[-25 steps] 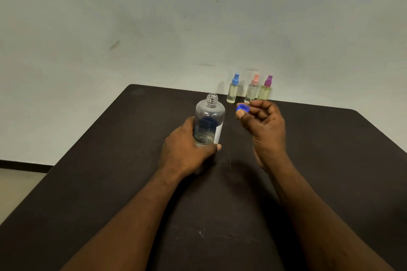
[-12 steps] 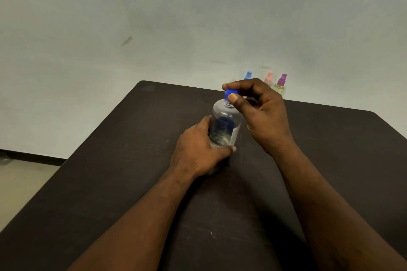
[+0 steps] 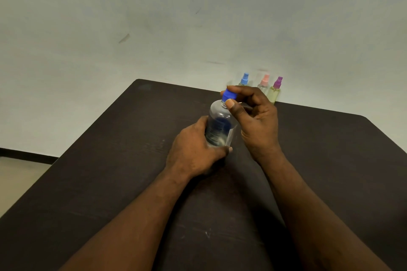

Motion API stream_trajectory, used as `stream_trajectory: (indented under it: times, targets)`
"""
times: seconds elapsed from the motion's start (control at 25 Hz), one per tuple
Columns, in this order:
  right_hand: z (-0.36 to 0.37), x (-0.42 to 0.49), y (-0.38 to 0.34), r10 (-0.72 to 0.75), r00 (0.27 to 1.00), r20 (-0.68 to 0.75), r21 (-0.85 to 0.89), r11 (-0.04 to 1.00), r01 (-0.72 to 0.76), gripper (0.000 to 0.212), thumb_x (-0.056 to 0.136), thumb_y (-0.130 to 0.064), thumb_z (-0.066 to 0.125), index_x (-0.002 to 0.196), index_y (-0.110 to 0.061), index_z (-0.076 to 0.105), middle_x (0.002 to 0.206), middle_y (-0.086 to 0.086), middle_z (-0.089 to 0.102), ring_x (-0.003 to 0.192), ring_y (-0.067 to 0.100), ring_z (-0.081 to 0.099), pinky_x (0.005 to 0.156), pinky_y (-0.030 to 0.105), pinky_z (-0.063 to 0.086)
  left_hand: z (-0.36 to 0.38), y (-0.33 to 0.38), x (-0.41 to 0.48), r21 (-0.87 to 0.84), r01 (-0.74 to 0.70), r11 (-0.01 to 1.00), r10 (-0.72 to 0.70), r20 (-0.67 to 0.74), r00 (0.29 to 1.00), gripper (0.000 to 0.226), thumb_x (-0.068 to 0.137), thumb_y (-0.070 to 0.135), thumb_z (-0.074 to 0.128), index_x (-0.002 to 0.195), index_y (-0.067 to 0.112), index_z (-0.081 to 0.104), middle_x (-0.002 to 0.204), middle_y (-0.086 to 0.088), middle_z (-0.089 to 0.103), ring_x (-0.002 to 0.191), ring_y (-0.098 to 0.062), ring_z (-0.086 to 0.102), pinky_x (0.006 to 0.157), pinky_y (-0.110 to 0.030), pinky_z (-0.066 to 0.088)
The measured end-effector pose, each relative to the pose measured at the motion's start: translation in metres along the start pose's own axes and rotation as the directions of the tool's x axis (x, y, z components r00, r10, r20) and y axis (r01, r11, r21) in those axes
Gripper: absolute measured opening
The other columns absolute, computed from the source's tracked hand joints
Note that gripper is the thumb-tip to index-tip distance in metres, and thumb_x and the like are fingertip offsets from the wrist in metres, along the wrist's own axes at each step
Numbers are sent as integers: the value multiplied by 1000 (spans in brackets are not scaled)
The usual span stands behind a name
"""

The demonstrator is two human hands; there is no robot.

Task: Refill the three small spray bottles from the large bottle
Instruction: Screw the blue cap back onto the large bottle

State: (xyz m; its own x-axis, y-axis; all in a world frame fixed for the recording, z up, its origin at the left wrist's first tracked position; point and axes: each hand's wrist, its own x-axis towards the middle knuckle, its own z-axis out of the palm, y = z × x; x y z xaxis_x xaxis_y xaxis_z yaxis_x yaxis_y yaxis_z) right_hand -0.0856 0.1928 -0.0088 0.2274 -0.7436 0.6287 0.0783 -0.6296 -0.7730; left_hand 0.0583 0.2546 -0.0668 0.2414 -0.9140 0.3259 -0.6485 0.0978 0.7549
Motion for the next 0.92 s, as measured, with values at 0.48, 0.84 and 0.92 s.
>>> stream_trajectory:
  times: [0.48,0.84,0.92]
  targets:
    - [-38,-24,46,382,897,-223,58,924,-379,17,102,-33,65,115,-24,71,92,2,78,79,8,68,68,27,50,18,-8,44,129,149,980,-139,-85,987,84,67,76,79,135,34,52,120,7,70,111,-19,65,89,-44,57]
    - [-26,-14,61,295,928,-229,-167,927,-336,10,93,-33,77,84,-28,75,78,-5,74,73,14,71,68,34,62,58,-20,145,142,213,967,-197,-114,974,81,70,79,73,134,34,53,123,1,70,117,-27,63,93,-47,54]
    - [-25,-11,65,298,922,-246,-183,920,-346,11,92,-35,77,83,-30,74,76,-8,74,70,12,70,65,32,62,67,-23,164,150,196,969,-177,-130,976,79,70,79,72,132,33,53,121,1,70,119,-28,62,91,-46,53]
